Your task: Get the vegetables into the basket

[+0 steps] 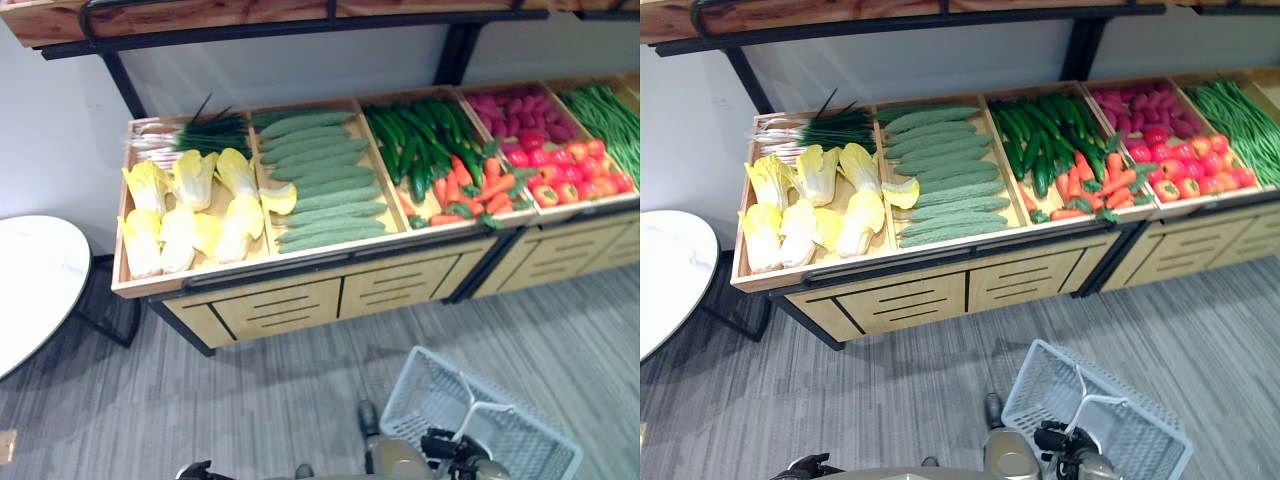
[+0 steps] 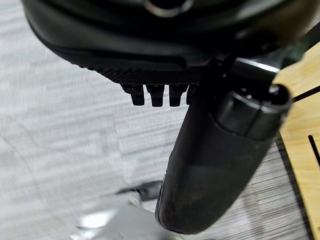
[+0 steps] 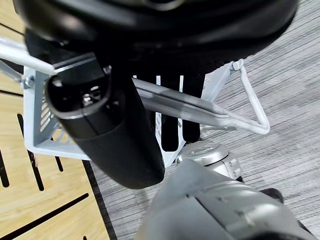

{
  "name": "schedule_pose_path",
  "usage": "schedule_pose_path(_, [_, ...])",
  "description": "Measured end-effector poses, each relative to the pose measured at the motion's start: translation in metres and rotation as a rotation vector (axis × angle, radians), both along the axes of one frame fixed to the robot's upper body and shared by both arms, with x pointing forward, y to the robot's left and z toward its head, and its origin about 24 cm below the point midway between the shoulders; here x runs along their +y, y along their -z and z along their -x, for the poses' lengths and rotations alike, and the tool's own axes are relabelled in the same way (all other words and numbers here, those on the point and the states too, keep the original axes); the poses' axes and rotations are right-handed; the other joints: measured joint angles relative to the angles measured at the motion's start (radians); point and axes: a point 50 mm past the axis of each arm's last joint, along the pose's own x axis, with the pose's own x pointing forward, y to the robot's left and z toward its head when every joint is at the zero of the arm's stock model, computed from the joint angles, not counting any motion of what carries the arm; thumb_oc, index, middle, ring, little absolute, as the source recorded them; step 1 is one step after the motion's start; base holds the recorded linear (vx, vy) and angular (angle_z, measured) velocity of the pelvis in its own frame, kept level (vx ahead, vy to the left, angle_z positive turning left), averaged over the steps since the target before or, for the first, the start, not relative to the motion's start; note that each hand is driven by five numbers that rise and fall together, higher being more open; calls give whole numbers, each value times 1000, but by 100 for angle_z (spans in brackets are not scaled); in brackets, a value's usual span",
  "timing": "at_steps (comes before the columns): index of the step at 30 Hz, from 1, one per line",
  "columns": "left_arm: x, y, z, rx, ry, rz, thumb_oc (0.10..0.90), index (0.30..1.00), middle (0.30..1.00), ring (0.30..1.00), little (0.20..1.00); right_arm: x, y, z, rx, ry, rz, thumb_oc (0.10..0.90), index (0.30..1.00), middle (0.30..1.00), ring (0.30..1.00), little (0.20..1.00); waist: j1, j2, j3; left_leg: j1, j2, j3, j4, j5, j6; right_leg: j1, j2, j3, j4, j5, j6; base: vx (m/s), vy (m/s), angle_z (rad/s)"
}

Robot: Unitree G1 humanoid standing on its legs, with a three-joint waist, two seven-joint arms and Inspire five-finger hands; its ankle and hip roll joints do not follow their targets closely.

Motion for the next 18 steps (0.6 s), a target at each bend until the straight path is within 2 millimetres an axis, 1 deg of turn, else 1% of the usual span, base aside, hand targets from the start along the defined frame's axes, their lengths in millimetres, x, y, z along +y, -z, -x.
schedule_pose_path(1, [-4,2,6,11,-6,10,900,1000,1000,1000,1000,-2,0,5,16,3,5,400,300,300,300,300,4,6,-22,-6,20,-1,6,-8,-18,25,14,-8,-40,3,-11,60,-83,8])
schedule_pose_path(2, [-6,2,7,15,-5,16,900,1000,1000,1000,1000,-4,0,7,23,4,13,400,300,300,300,300,7,18,-33,-7,35,-1,16,-22,-25,52,29,-26,-82,16,-27,126,-174,25])
schedule_pose_path(3, [-8,3,5,10,-3,19,900,1000,1000,1000,1000,-10,-2,5,19,9,32,400,300,300,300,300,20,31,-38,-7,58,-5,24,-41,-36,71,52,-39,-108,20,-35,87,-123,20])
schedule_pose_path(4, [-8,2,3,5,-1,19,900,1000,1000,1000,1000,-13,-3,3,14,8,38,400,300,300,300,300,25,31,-38,-10,63,-7,26,-45,-37,71,58,-39,-103,22,-35,86,-124,12])
schedule_pose_path(5, [-9,2,3,5,3,18,900,1000,1000,1000,1000,-17,-4,1,11,13,44,400,300,300,300,300,25,35,-40,-7,79,-7,26,-43,-38,76,67,-45,-106,17,-40,47,-111,10])
schedule_pose_path(6, [-9,2,1,0,6,12,900,1000,1000,1000,1000,-21,-5,2,18,17,56,400,300,300,300,300,26,37,-40,-1,85,-10,27,-52,-49,87,76,-51,-103,17,-52,35,-110,9])
schedule_pose_path(8, [-9,2,1,-3,5,12,900,1000,1000,1000,1000,-26,-6,4,24,19,67,400,300,300,300,300,25,38,-40,3,96,-11,21,-51,-49,88,81,-59,-109,13,-55,23,-100,7])
schedule_pose_path(9, [-10,2,-1,-11,6,10,900,1000,1000,1000,1000,-27,-5,10,45,25,70,400,300,300,300,300,25,38,-41,3,92,-12,23,-51,-50,90,78,-59,-109,13,-53,-1,-83,5])
schedule_pose_path(11, [-10,2,-1,-17,4,10,900,1000,1000,1000,1000,-27,-4,15,51,37,69,400,300,300,300,300,25,37,-40,8,91,-13,22,-48,-46,95,74,-71,-109,8,-44,-5,-74,7])
schedule_pose_path(14, [-9,2,-1,-23,-13,10,900,1000,1000,1000,1000,-24,-3,21,60,45,67,400,300,300,300,300,26,32,-38,9,85,-25,20,-49,-47,102,65,-84,-109,-2,-50,4,-54,13])
schedule_pose_path(15, [-10,1,-3,-47,-36,-1,900,1000,1000,1000,1000,-24,-3,20,57,53,71,400,300,300,300,300,27,31,-36,5,85,-36,20,-47,-43,103,60,-94,-109,-2,-49,-12,-68,21])
schedule_pose_path(17, [-14,0,-11,-104,-55,-5,900,1000,1000,1000,1000,-23,-2,23,66,61,75,400,300,300,300,300,31,30,-35,0,85,-48,20,-44,-42,103,57,-104,-109,-4,-48,-24,-66,23])
schedule_pose_path(18, [-19,-5,-19,-194,-78,-2,900,1000,1000,1000,1000,-23,-2,26,68,89,82,400,300,300,300,300,38,24,-27,-4,84,-60,24,-42,-43,103,56,-114,-109,-4,-48,-22,-44,24])
